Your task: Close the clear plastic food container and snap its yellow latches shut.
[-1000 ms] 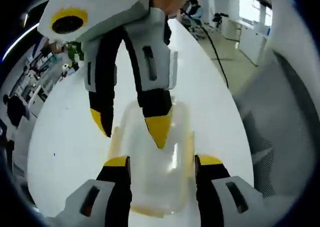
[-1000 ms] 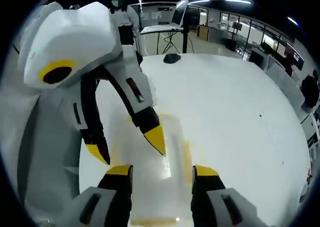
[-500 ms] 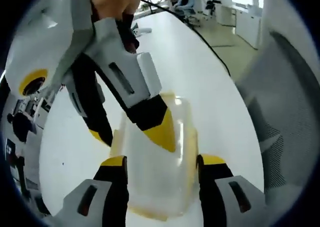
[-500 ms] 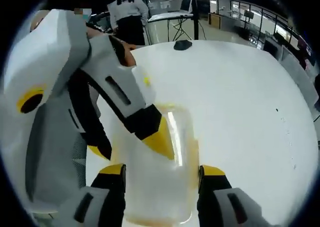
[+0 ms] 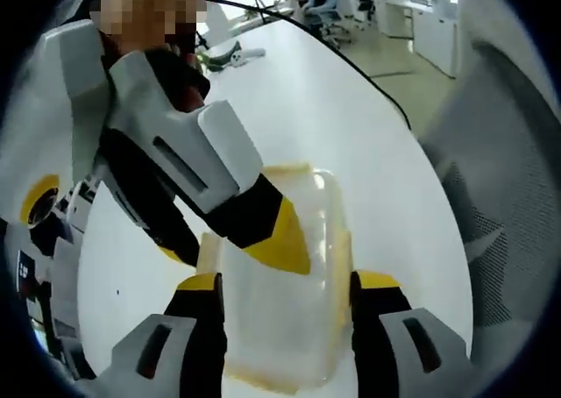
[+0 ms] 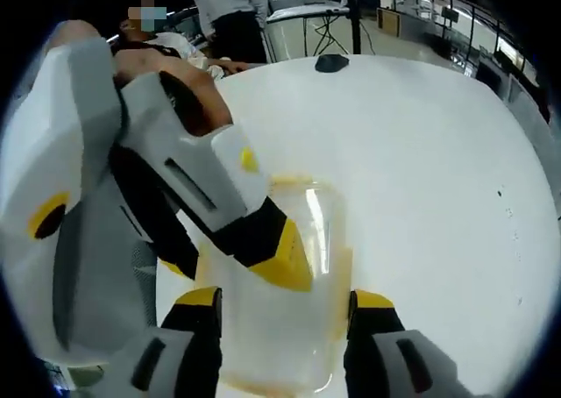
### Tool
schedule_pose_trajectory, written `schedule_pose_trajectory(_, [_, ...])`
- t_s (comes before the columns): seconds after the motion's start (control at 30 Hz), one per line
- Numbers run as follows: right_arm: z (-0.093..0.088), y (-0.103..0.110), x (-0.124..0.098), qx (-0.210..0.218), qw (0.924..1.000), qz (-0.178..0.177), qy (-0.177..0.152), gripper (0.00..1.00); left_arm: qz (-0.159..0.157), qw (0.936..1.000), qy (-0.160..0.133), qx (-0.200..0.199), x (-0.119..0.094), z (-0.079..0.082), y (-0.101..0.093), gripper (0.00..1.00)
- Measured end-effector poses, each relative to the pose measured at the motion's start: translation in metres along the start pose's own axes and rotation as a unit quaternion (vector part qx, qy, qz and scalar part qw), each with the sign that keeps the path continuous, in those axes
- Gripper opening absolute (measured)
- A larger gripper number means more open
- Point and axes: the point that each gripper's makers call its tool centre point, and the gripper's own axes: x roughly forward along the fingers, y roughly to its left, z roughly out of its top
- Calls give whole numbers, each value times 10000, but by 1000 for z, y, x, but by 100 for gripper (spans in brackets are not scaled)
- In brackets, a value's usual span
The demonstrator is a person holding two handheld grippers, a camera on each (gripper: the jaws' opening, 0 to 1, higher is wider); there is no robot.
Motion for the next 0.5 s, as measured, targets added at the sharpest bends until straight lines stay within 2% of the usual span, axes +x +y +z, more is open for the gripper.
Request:
schedule_pose_trajectory(0.13, [0,0,1,41,10000,54,29,54,83,9999,93,11,1,-1,1,53])
schedule_pose_trajectory(0.2, [0,-1,1,58,9999,63,100,53,125,9999,115,-29,2,-1,2,52])
schedule_pose_trajectory(0.23, [-1,1,1,150,9996,91,220,53,75,9999,46,75,5,3,0,52])
schedule_pose_trajectory(0.3, [2,1,2,151,9996,114,225,51,199,9997,149,44,2,2,0,52])
schedule_pose_trajectory(0.5, [1,1,2,125,9993,145,323,51,324,9994,112,109,3,1,1,52])
